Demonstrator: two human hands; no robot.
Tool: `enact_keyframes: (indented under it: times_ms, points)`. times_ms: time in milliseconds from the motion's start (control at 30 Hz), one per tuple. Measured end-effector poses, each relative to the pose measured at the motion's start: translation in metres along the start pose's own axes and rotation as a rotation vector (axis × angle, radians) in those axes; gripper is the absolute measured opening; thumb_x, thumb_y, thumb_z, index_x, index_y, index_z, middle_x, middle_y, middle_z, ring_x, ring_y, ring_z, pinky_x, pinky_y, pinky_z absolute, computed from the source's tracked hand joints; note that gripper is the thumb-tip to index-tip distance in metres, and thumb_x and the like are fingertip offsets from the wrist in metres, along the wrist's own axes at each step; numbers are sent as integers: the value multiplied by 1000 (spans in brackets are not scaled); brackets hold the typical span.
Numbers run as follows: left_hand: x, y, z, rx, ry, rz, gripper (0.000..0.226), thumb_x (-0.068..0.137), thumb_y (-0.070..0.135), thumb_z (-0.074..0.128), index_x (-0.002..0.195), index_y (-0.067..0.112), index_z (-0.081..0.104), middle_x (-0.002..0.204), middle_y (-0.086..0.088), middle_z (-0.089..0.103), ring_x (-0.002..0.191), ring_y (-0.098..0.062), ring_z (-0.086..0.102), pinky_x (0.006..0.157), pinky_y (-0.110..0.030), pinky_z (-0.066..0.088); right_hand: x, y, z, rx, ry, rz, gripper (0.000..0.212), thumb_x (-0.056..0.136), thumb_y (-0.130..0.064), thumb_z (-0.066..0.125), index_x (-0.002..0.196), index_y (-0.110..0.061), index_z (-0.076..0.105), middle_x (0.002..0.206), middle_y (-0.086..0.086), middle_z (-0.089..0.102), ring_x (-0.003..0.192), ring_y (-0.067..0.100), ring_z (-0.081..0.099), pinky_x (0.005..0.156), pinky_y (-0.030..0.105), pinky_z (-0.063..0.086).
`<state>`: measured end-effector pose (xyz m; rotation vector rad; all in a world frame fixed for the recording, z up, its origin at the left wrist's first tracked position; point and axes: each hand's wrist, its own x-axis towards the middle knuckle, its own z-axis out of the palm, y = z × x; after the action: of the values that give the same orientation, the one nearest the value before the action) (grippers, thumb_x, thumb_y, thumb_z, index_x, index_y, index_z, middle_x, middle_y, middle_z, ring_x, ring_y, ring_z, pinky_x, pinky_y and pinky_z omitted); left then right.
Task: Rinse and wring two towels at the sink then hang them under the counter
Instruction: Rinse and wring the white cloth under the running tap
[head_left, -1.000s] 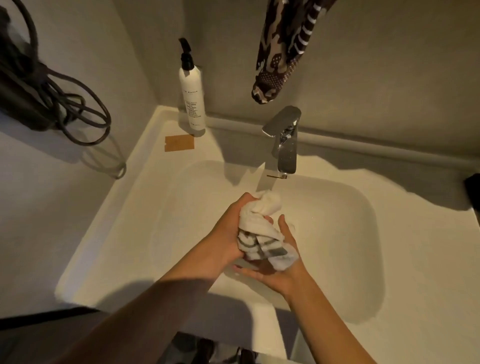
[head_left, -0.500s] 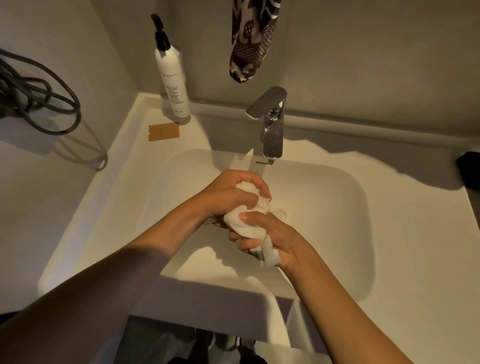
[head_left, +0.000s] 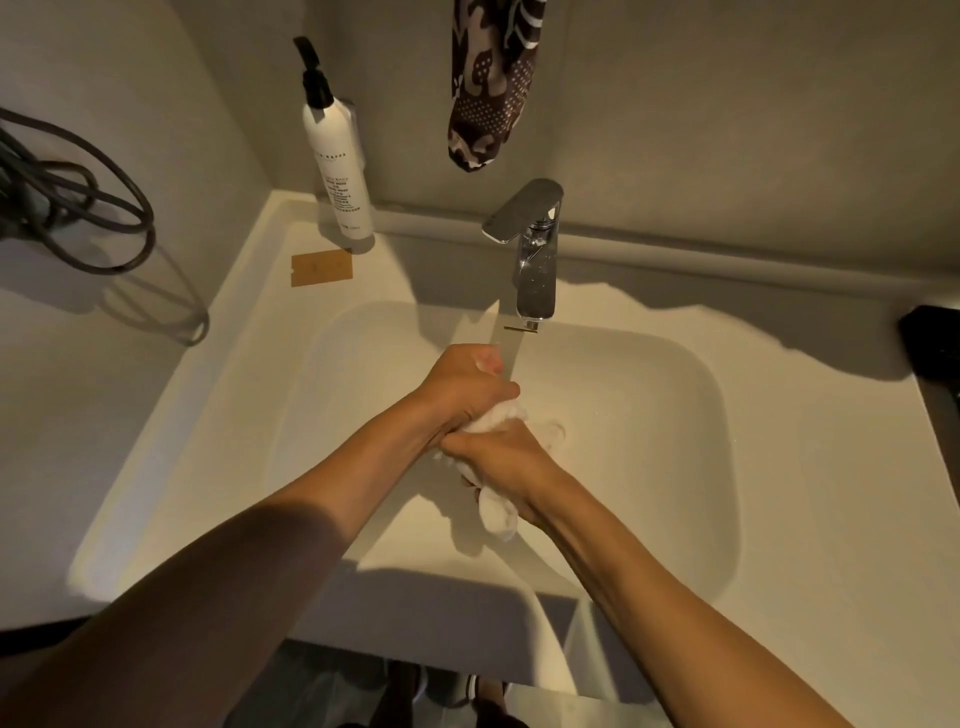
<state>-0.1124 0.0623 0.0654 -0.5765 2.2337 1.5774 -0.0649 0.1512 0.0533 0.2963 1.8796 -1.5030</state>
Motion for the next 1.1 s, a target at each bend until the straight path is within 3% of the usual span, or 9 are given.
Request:
enact_keyframes:
  times_ms: [67,233,333,433,567,733,833,933,1100]
  points:
    - [4,-9,4,15,62,-66,20,73,3,75,93,6,73,78,-8,66,80,-22,64,73,-28,50,5,8,8,-241,67,-123,4,82,-20,69,86,-20,67,76,0,68,72,16,65,57,20,48]
    - [0,-31,7,6,224,-59,13,79,12,71,89,13,64,88,-3,65,83,-24,62,73,-31,52,13,28,8,-471,147,-201,26,84,-34,70,105,-19,66,92,1,72,83,18,68,67,26,54]
    - [-5,-32,-7,-268,334,-51,20,79,9,68,96,17,69,93,-4,68,84,-22,65,70,-30,55,13,33,-17,261,-34,-112,33,83,-27,75,110,-10,65,107,11,71,95,22,68,77,27,54]
    - [-13,-25,-11,-544,318,-67,23,82,8,66,102,19,71,92,-5,68,80,-19,65,69,-29,53,10,38,-30,1205,-206,209,65,90,-59,59,123,-3,66,129,23,66,121,39,62,93,48,53]
    - [-24,-15,0,-713,290,-67,14,77,15,68,84,25,74,93,-6,72,88,-24,67,76,-35,55,-9,33,-6,1421,-438,382,73,90,-67,53,133,-9,64,137,23,62,126,43,59,91,63,53]
    - [-40,-10,-12,-94,21,364,25,84,-2,60,91,15,76,98,6,76,95,1,68,79,-14,52,-4,12,-21,1408,-512,181,83,73,-28,88,145,-14,49,145,0,57,141,23,47,118,49,34]
    - [-40,0,-25,42,-238,387,25,88,-2,61,98,13,78,101,11,76,101,7,66,81,-8,49,-10,4,-31,1219,-632,106,76,65,-3,89,134,-3,58,137,25,60,122,44,61,97,69,47]
    - [-36,13,-34,48,-313,313,21,92,7,60,99,16,78,95,5,78,94,-6,72,81,-20,56,-20,0,-32,1117,-667,86,55,68,13,78,119,-3,64,111,29,68,93,43,69,68,46,61]
    - [-30,10,-22,22,-170,211,19,93,32,66,83,19,74,51,15,64,51,-1,59,58,-20,49,-22,-5,-27,822,-612,84,30,82,13,61,105,-6,65,96,17,60,70,18,59,52,21,44]
